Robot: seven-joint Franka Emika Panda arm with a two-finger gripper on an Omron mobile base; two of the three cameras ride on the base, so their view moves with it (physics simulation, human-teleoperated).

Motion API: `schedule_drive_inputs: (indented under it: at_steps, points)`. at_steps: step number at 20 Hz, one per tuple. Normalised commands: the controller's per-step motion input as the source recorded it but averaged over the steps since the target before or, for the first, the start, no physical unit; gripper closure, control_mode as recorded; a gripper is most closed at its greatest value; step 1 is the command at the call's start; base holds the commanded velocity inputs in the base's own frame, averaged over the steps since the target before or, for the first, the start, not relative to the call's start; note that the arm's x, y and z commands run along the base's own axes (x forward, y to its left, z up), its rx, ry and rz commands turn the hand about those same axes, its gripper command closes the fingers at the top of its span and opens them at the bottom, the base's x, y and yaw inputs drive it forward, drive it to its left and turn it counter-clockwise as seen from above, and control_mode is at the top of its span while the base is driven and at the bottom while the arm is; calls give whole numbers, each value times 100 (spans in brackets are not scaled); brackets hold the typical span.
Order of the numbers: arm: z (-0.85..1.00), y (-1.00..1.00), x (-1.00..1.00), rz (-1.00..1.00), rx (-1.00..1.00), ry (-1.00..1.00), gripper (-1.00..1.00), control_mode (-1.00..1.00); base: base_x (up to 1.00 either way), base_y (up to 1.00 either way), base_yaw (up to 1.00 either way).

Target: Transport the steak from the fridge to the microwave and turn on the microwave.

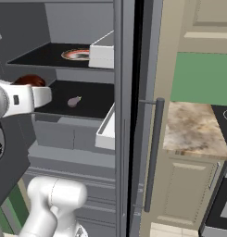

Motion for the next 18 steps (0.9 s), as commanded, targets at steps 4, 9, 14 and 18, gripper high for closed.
schedule_drive_inputs:
  at_steps: [4, 9, 14, 18]
  points:
    - [-23, -5, -27, 0, 0, 0, 100, -100, 0, 0, 0]
    - [-16, -5, -21, 0, 0, 0, 100, -100, 0, 0, 0]
    - [-17, -4, -17, 0, 0, 0, 100, -100, 0, 0, 0]
    - [-6, 0, -7, 0, 0, 6, 100, -100, 0, 0, 0]
